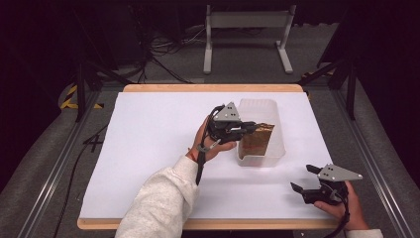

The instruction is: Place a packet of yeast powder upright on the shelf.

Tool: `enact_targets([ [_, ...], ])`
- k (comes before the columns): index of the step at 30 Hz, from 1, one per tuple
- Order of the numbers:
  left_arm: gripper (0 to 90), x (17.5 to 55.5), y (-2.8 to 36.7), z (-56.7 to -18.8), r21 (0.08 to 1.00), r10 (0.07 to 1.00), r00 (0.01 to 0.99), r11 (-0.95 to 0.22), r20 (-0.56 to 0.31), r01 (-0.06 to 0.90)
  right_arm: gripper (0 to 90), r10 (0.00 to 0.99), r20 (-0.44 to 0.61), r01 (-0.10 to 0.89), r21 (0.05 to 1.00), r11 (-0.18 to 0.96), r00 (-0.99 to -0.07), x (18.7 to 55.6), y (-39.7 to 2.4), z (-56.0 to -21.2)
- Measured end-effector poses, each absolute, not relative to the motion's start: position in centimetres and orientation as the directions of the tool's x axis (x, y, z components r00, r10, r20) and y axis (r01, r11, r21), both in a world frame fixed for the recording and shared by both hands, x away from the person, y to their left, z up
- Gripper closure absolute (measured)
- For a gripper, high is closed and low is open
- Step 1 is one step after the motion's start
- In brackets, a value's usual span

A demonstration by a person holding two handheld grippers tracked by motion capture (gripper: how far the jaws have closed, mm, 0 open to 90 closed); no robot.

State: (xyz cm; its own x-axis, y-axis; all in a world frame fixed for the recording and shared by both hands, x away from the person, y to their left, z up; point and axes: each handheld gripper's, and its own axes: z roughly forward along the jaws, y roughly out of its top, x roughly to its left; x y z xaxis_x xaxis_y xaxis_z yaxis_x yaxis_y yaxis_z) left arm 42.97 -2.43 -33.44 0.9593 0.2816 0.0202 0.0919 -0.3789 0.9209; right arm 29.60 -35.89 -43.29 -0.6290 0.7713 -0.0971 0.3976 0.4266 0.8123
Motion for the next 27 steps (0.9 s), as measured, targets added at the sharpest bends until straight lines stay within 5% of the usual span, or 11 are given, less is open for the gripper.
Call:
enact_targets([
  [19,70.4,42.48,-1.89,-32.92,0.906,0.283,0.957,-0.42,0.07,0.057,16.0,0.775,-0.101,0.394,0.815,0.424,-0.623,29.57,-35.94,-43.19],
  [27,44.3,42.24,-1.62,-32.47,0.876,0.357,0.925,-0.478,0.128,0.062,15.9,0.775,-0.106,0.394,0.814,0.427,-0.623,29.53,-35.86,-43.18],
])
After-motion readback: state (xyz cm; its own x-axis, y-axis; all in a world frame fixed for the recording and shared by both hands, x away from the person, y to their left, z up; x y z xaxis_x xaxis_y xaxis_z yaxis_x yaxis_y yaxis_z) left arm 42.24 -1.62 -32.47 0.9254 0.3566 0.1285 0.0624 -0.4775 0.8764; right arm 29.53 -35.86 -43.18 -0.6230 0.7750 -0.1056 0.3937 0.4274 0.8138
